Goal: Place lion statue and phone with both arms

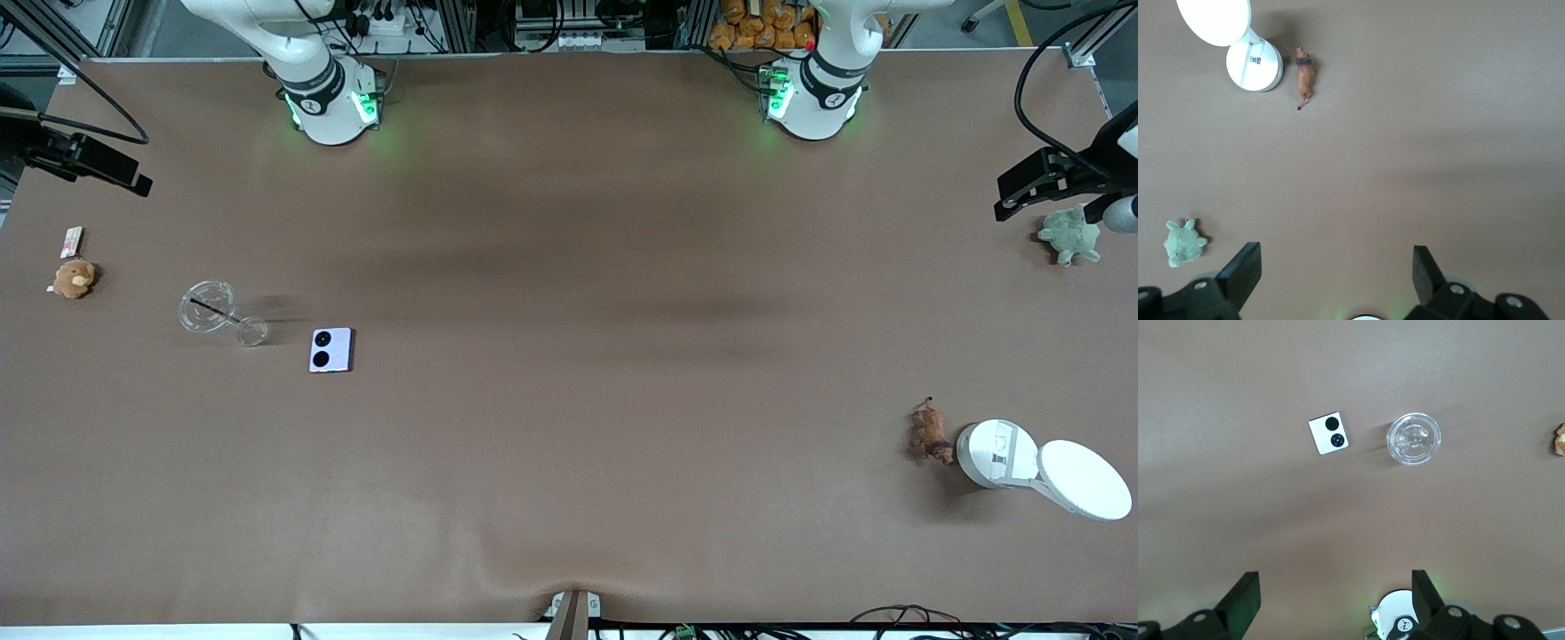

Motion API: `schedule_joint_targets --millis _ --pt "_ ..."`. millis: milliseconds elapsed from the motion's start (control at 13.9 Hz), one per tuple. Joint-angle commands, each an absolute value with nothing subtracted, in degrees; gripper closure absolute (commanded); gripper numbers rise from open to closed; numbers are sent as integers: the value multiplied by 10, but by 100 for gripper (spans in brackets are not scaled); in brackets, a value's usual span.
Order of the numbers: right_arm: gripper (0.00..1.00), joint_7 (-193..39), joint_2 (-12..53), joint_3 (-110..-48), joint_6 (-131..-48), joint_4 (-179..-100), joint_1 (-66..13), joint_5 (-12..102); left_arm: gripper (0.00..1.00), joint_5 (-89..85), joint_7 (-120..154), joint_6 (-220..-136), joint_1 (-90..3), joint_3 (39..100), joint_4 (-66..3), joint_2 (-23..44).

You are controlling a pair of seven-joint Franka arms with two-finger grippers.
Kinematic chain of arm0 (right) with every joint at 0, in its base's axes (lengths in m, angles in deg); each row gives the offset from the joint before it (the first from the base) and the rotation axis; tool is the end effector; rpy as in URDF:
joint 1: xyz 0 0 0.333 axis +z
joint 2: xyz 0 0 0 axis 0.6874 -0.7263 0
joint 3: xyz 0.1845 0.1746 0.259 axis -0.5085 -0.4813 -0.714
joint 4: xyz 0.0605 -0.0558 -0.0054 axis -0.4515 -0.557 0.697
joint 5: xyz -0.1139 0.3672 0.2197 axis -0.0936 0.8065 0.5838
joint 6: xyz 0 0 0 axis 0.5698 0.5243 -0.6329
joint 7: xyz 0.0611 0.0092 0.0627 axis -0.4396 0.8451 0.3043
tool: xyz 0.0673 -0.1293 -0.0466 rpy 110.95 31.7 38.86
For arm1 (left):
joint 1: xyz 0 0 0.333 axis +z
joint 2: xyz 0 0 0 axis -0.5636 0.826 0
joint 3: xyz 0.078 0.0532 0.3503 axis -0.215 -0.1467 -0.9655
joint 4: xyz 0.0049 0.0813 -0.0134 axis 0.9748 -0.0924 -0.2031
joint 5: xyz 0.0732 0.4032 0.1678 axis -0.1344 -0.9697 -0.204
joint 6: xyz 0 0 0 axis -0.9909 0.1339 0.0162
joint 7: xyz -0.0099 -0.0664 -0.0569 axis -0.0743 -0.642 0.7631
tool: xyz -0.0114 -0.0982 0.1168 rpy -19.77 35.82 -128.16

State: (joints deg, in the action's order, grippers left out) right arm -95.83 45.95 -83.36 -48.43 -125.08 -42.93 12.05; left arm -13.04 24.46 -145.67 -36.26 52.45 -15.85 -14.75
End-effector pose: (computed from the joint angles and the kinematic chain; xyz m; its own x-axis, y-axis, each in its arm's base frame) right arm 0.5585 0.0048 0.6701 0.9586 -0.2345 -0.1614 -0.2428 -0.9695 -0.0336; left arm 0.5962 -0.0270 0.6650 0.9979 -0.0648 -0.0080 -0.0650 -0.9973 -0.0349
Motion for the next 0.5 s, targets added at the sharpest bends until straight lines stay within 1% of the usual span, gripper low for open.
schedule_joint_targets --millis 0,431 --pt "0 -963 479 -842 -490 -1272 -437 106 0 -130 246 -1448 -363 527 -155 -152" --pt "0 -896 476 -841 -494 -1271 -440 102 0 -122 246 -1445 -362 527 -155 -151"
